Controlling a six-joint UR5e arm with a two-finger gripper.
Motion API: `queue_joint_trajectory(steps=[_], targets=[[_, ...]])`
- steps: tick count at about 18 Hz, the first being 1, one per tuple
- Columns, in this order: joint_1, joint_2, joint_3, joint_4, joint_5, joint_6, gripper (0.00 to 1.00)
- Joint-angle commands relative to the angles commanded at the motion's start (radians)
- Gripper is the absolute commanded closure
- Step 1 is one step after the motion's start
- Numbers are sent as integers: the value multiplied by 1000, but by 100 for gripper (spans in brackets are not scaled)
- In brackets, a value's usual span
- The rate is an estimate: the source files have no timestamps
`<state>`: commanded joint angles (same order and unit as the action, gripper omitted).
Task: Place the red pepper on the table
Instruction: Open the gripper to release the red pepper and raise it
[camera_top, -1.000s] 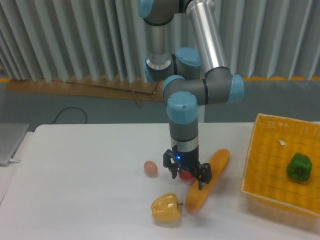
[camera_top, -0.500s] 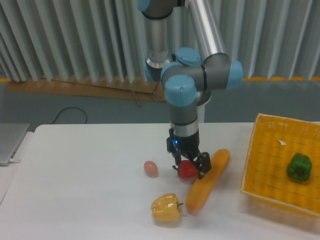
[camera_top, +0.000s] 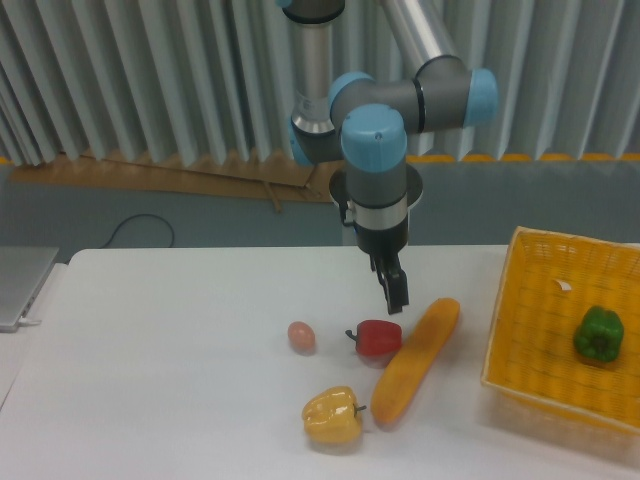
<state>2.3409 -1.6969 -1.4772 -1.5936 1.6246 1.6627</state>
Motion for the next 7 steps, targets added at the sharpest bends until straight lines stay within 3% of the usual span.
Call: queue_joint_trajectory(steps=[7], targets=[[-11,68,-21,-23,-15,-5,0]])
